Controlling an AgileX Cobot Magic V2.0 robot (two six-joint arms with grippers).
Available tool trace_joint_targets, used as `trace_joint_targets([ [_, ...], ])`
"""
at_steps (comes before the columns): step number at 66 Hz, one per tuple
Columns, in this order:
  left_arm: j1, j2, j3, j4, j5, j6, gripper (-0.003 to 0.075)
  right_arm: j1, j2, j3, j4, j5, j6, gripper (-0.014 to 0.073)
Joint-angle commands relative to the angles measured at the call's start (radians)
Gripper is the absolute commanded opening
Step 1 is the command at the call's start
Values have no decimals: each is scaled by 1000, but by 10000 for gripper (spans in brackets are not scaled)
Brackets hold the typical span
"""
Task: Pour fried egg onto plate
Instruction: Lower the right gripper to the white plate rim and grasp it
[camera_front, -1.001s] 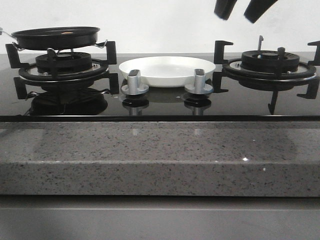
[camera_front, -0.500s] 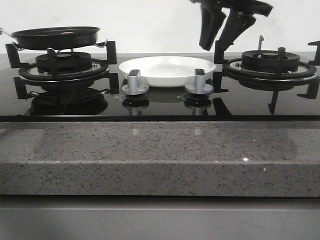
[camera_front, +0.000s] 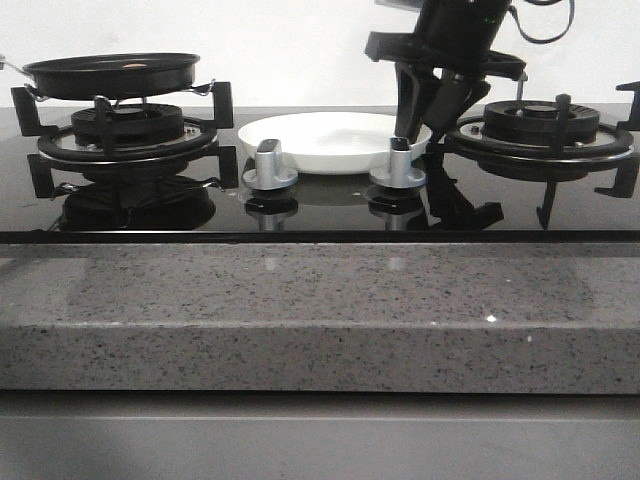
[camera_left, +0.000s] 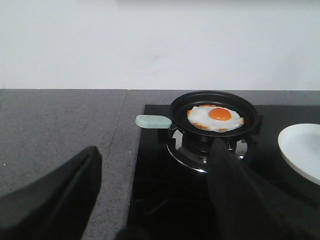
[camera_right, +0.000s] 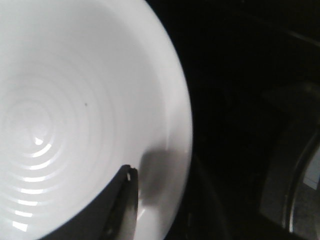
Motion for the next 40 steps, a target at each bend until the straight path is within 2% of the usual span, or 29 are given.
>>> trace_joint_targets([
  [1, 1, 14, -30, -3, -80, -1, 461, -6, -66, -36, 24, 81, 12, 251],
  [15, 1, 14, -30, -3, -80, -1, 461, -6, -66, -36, 22, 88, 44, 90],
  [26, 1, 14, -30, -3, -80, -1, 461, -10, -65, -36, 11, 88, 102, 41],
  [34, 1, 14, -30, -3, -80, -1, 461, -19, -65, -36, 11, 94, 143, -52],
  [40, 1, 14, -30, -3, -80, -1, 461, -27, -67, -36, 12, 94, 162, -67],
])
